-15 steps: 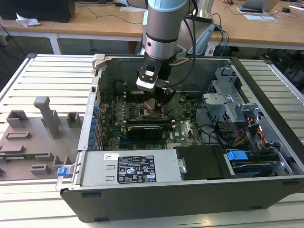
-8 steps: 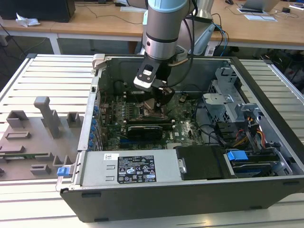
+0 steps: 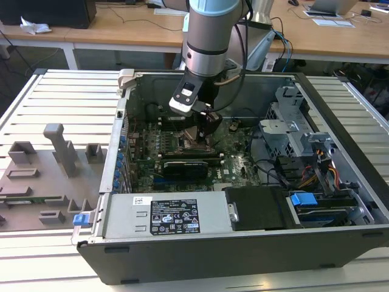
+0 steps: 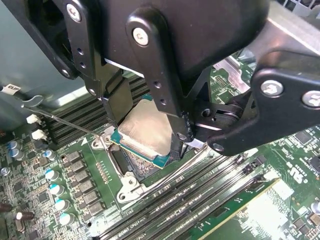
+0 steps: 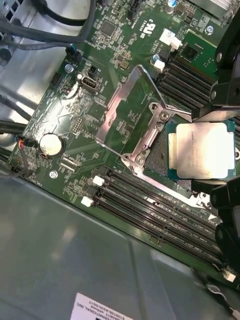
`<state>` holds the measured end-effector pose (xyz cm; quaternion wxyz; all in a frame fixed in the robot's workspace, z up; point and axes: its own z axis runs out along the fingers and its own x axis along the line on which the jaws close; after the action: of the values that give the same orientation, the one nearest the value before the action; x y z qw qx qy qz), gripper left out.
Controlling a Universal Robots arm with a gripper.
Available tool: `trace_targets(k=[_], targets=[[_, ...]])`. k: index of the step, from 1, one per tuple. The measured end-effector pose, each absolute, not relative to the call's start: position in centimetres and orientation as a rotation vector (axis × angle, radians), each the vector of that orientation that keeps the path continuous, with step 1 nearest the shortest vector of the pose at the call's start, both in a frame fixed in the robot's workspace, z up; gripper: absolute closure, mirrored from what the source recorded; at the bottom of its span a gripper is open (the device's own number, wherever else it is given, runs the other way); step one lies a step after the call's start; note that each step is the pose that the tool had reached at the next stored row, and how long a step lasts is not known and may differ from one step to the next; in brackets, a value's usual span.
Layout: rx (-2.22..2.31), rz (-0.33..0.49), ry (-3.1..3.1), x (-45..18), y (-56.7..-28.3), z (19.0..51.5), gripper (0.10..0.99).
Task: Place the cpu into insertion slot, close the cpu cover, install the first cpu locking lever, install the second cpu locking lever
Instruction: 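Place the cpu into insertion slot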
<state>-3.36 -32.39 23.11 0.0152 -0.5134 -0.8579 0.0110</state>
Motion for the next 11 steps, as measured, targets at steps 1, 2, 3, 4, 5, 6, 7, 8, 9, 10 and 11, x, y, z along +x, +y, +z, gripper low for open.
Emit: trace_targets(k=[1, 2, 3, 4, 5, 6, 7, 8, 9, 10, 11], targets=[[-1.614, 0.034, -2.659, -3.36, -32.39, 23.1, 0.541], [-1.626, 0.034, -2.652, -3.36, -32.39, 23.1, 0.541], [-1.634, 0.034, -2.647, -3.36, -32.39, 23.1, 0.541], [-1.647, 0.034, -2.639, -3.36, -32.39, 23.1, 0.541], [-1.664, 0.033, -2.628, -3.36, -32.39, 23.1, 0.541], [-1.671, 0.033, -2.623, -3.36, -32.39, 23.1, 0.541], [-1.68, 0.033, -2.618, -3.36, -32.39, 23.09, 0.541], [-1.689, 0.033, -2.612, -3.36, -32.39, 23.09, 0.541], [-1.697, 0.033, -2.607, -3.36, -32.39, 23.09, 0.541], [-1.706, 0.033, -2.601, -3.35, -32.39, 23.09, 0.541], [-1.713, 0.032, -2.596, -3.35, -32.39, 23.09, 0.541]])
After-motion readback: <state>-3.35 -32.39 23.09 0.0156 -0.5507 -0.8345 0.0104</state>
